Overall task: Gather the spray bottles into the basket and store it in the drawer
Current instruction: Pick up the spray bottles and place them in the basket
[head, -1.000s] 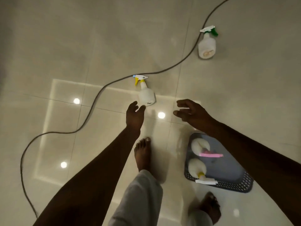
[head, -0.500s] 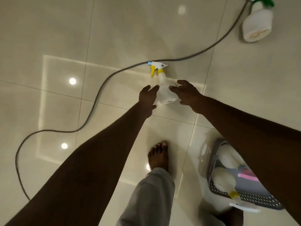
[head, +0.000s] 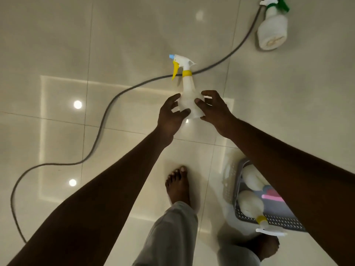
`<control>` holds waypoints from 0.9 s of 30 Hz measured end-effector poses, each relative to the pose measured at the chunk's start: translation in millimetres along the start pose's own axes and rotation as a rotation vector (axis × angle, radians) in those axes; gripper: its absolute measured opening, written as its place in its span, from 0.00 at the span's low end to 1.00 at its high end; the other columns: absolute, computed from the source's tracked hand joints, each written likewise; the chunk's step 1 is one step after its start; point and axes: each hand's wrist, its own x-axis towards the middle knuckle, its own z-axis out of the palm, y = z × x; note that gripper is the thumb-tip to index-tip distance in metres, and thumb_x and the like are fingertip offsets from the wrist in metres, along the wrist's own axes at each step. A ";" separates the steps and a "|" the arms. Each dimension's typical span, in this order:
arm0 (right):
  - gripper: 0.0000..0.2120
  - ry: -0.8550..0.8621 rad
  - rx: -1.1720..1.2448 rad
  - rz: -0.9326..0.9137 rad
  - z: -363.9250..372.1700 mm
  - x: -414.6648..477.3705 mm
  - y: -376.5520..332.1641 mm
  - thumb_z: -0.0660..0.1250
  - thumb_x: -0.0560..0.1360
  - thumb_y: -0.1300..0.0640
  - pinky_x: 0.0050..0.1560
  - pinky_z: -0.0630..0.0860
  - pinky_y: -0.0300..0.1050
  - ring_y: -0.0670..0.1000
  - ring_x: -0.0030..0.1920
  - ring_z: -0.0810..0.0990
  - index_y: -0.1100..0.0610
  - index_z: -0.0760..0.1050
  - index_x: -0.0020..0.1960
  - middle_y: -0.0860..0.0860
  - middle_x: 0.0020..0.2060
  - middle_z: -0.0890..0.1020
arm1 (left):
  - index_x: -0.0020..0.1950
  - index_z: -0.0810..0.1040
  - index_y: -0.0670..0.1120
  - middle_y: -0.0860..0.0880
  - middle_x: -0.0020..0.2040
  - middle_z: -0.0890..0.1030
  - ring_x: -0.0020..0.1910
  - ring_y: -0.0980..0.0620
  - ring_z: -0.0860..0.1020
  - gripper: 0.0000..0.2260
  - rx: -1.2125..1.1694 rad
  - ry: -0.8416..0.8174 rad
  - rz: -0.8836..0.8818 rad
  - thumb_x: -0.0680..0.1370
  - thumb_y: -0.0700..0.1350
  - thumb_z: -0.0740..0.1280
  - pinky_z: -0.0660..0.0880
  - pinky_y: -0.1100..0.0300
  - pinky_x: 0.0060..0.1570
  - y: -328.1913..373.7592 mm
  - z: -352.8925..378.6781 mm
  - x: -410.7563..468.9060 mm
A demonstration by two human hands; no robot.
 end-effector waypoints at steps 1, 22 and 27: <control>0.22 0.001 0.005 -0.019 -9.2 -9.0 -2.8 0.71 0.79 0.51 0.62 0.82 0.59 0.56 0.65 0.79 0.51 0.69 0.70 0.55 0.68 0.78 | 0.78 0.68 0.41 0.39 0.73 0.76 0.72 0.39 0.76 0.30 0.026 -0.011 0.047 0.77 0.31 0.72 0.76 0.45 0.70 -4.3 -1.4 0.5; 0.35 0.271 0.257 -0.112 -303.2 -213.8 117.0 0.72 0.71 0.77 0.71 0.75 0.57 0.55 0.72 0.76 0.61 0.70 0.75 0.55 0.72 0.77 | 0.69 0.78 0.36 0.39 0.70 0.79 0.67 0.41 0.81 0.25 0.255 -0.423 0.239 0.74 0.22 0.66 0.81 0.60 0.57 -41.2 263.2 -118.8; 0.38 0.387 0.236 -0.046 -315.7 -233.4 186.5 0.77 0.67 0.75 0.70 0.77 0.52 0.55 0.68 0.78 0.59 0.71 0.73 0.54 0.65 0.80 | 0.69 0.80 0.38 0.41 0.67 0.82 0.65 0.43 0.82 0.23 0.464 -0.555 0.187 0.75 0.26 0.67 0.82 0.52 0.62 -78.4 299.8 -122.9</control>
